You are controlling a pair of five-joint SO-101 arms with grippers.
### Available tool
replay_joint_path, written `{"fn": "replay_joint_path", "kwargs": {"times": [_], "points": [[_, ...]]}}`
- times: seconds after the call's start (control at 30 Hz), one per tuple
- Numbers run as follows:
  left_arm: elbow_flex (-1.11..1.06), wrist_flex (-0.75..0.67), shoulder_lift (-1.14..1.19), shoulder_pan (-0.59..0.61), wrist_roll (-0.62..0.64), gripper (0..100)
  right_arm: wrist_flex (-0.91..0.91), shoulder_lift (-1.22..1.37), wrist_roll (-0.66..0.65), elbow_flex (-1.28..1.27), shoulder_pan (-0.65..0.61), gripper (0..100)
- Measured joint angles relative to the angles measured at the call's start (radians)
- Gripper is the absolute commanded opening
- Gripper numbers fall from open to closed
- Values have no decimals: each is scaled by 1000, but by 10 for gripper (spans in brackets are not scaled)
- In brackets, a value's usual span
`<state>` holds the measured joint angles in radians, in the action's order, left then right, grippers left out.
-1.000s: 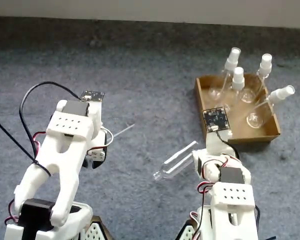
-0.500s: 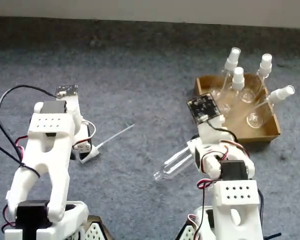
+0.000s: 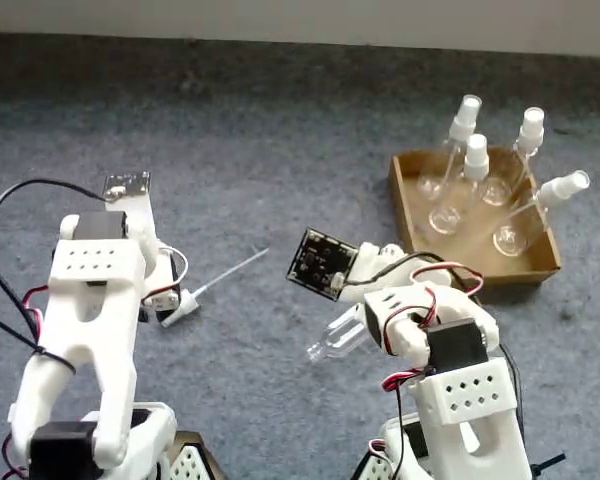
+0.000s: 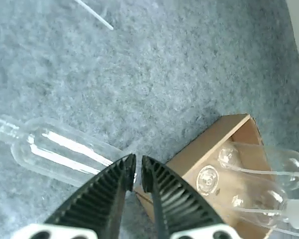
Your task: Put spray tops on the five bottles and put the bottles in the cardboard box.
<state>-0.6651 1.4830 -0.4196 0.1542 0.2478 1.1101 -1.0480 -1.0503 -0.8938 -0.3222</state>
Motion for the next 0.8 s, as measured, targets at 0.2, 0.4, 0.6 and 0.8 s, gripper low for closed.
{"fn": "replay_joint_path", "kwargs": {"times": [0.2,0.4,0.6,0.8], "points": [[-133,-72,-193,0,0,4,17,0,-72,0,-2,9],[-213,-92,-373,0,0,4,72,0,-140,0,-5,11],[-224,-97,-416,0,0,4,123,0,-341,-48,-9,195],[-224,-98,-416,0,0,4,161,0,-362,-127,-8,379]]}}
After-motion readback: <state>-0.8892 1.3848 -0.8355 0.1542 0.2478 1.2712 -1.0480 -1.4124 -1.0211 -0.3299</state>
